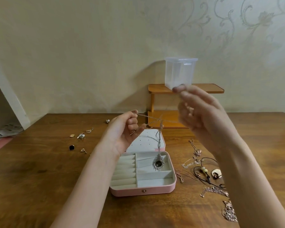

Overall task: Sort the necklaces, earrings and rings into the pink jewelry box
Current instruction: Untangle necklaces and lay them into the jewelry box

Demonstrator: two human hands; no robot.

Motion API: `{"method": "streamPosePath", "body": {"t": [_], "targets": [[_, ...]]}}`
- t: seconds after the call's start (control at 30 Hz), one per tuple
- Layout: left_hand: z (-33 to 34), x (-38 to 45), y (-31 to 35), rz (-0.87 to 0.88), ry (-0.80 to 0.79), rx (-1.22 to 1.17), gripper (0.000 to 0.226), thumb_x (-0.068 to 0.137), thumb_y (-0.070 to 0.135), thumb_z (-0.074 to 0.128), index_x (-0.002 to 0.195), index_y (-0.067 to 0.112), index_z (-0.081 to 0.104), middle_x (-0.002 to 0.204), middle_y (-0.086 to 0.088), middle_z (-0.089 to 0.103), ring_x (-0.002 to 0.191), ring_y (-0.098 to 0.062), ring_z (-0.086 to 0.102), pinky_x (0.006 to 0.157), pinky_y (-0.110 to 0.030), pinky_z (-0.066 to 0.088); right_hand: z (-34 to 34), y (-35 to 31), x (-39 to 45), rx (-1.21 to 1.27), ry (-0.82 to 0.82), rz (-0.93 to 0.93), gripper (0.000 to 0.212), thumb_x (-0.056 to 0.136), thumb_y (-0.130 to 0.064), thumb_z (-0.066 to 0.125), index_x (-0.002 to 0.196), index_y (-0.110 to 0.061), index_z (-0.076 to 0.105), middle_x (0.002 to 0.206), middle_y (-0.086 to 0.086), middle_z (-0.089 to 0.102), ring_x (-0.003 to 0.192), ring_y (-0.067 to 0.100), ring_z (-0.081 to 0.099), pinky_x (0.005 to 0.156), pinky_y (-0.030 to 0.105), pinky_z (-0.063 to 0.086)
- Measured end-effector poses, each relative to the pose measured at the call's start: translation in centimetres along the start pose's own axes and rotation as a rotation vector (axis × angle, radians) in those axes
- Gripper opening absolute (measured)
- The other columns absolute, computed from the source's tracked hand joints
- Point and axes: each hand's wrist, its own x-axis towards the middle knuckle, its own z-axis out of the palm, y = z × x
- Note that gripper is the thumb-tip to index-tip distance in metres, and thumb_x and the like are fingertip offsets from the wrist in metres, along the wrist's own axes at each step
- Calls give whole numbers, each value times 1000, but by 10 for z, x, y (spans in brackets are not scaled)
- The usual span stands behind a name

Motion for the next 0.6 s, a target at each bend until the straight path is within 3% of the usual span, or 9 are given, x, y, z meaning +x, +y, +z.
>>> {"method": "streamPosePath", "body": {"t": [0.07,0.13,0.27,0.43,0.6], "targets": [[0,2,-2,12,13,35,18,92,6,44,79,13,54,41,9,31,33,-4,29,53,-20,54,7,4,-2,-336,-31,28,20,91,-12,52,105,-20,64,47,-6,51,40,6,31,39,16,21],[3,2,-5,20,5,61,16,91,4,43,80,12,53,41,8,32,33,-4,28,52,-20,53,14,7,-1,-398,-64,33,26,95,-13,47,109,-25,65,50,1,52,38,4,33,37,14,24],[5,2,-13,-35,-46,73,14,90,3,41,84,11,51,41,7,33,31,-4,26,54,-21,53,26,-2,10,-266,-117,-46,32,97,-6,39,112,-22,63,62,7,55,40,8,30,38,18,21],[-7,10,-22,-172,-50,-65,15,93,4,39,83,12,46,43,7,30,29,-5,24,61,-23,53,23,-20,32,103,-123,-133,28,91,2,41,96,-10,65,81,-1,63,61,10,46,59,20,36],[-13,18,-30,-222,14,-121,17,97,8,38,83,8,48,42,5,32,29,-4,26,48,-21,53,32,-39,44,32,-66,-111,19,92,-12,49,98,-8,66,97,-5,65,59,8,43,55,19,32]]}}
